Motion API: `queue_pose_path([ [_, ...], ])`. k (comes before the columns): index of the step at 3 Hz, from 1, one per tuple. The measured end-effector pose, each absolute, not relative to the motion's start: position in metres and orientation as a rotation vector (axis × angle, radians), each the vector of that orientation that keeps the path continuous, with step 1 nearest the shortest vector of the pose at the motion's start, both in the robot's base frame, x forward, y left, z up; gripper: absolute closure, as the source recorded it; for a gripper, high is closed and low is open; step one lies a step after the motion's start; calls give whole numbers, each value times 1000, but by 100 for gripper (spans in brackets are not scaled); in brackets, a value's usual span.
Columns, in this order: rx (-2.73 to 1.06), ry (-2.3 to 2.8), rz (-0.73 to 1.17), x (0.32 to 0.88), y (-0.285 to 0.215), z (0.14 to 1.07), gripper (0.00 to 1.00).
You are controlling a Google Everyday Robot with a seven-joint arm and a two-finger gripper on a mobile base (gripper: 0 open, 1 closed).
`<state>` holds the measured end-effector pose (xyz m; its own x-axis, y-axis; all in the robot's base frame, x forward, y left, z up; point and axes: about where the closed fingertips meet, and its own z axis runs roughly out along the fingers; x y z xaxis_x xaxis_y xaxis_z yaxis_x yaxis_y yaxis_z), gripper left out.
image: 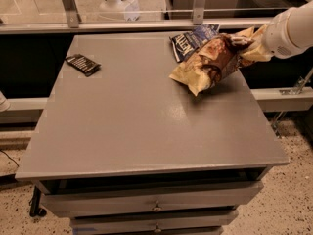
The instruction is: Move brown chip bag near blue chip bag
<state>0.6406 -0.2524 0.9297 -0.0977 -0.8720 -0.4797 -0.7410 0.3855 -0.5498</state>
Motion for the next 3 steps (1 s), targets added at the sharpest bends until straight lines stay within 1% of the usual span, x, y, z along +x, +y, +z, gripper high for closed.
queue_pose_path([
  [1,-1365,1851,-219,671,-273,925,100],
  [2,-1362,1850,-214,691,-284,913,82],
  [3,-1367,1856,-213,700,-292,901,60],
])
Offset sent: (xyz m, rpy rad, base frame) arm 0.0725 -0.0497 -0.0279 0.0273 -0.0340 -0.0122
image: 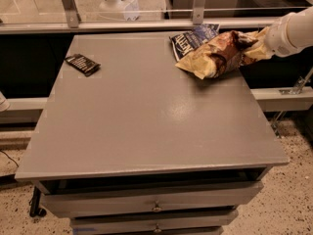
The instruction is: Move brown chip bag near blue chip bag
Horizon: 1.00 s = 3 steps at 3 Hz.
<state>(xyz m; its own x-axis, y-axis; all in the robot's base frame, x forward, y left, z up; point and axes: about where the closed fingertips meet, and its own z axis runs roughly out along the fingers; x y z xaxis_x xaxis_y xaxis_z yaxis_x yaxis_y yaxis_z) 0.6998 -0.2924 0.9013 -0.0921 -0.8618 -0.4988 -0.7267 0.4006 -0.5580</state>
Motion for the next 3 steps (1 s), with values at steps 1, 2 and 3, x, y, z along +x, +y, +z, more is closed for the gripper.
queue_pose_path([
  [1,-1377,1864,-204,702,-297,890,36],
  [2,-1389,1866,-196,703,-298,883,13],
  [3,-1398,1872,-185,702,-298,877,0],
])
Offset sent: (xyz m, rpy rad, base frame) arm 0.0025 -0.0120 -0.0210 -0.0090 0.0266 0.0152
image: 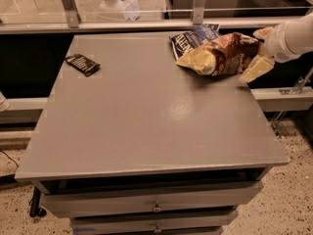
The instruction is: Move brown chip bag near blue chip bag
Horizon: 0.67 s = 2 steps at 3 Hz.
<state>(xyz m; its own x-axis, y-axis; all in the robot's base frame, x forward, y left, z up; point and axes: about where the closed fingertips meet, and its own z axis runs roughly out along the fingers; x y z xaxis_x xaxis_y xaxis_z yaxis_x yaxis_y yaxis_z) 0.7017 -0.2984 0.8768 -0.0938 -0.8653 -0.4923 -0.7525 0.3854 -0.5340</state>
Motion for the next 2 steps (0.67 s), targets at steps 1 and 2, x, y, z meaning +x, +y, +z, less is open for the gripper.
queue_pose_path([
  [1,-1396,1874,-176,693,-299,880,0],
  [2,-1405,1858,-158,678,-291,892,0],
])
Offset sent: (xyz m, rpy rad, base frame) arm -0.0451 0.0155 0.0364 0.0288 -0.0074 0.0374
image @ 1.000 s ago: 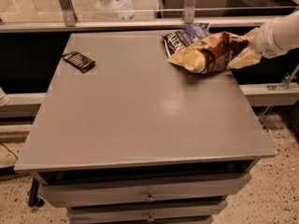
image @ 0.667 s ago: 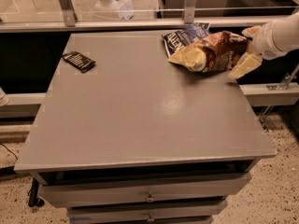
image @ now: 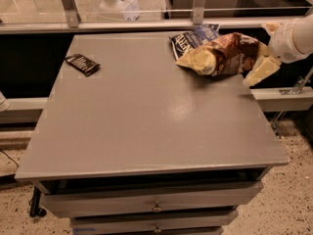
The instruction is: Move brown chip bag near blue chip bag
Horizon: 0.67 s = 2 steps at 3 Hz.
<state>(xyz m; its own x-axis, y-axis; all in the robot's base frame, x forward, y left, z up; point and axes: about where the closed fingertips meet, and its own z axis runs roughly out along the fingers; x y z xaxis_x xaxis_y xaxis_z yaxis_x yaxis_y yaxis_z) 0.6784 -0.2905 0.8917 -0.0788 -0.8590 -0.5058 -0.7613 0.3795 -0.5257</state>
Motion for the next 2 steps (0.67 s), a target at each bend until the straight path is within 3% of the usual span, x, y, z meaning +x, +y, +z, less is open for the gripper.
queue_pose_path([
  [2,-1416,1789,-101,640,-251,932,0],
])
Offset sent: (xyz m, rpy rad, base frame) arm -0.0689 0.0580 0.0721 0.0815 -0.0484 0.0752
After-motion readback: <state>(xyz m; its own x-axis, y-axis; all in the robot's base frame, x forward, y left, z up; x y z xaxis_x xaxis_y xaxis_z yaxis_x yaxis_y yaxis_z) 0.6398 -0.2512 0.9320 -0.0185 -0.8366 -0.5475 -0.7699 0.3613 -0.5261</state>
